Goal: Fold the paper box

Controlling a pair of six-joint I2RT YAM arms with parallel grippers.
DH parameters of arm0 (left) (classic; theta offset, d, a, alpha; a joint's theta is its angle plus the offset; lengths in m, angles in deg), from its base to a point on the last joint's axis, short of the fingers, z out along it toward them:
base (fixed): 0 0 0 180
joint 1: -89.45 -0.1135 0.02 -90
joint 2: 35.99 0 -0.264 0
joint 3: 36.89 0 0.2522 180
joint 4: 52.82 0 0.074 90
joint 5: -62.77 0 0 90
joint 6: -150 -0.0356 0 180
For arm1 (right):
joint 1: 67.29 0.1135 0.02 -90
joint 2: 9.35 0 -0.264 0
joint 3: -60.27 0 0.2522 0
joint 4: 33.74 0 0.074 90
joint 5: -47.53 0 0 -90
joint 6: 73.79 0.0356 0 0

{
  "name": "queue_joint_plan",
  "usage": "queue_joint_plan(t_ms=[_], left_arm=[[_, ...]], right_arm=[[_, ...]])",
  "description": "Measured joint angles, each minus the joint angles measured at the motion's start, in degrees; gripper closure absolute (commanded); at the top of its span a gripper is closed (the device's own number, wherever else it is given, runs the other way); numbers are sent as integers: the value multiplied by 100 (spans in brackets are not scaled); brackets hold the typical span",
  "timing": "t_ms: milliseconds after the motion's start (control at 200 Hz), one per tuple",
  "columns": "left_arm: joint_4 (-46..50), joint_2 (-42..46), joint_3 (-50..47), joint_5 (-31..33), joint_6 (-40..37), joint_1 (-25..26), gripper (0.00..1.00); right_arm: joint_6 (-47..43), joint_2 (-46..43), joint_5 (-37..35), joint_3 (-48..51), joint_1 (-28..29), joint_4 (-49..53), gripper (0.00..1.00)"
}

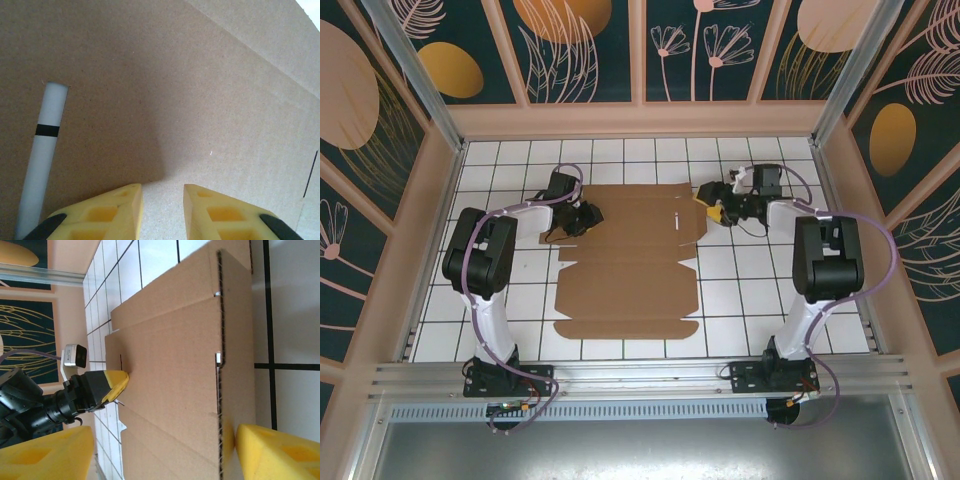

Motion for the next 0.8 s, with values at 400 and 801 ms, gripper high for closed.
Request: queue_joint_plan(t_ms=[400, 801], left_arm=[[-24, -2, -4, -4, 2, 4, 72], [-168, -7, -55, -39, 68, -7, 72]], right_arm=[[293, 560, -42, 367, -7, -428, 38], [-695, 719, -1513, -645, 616, 1056, 72]])
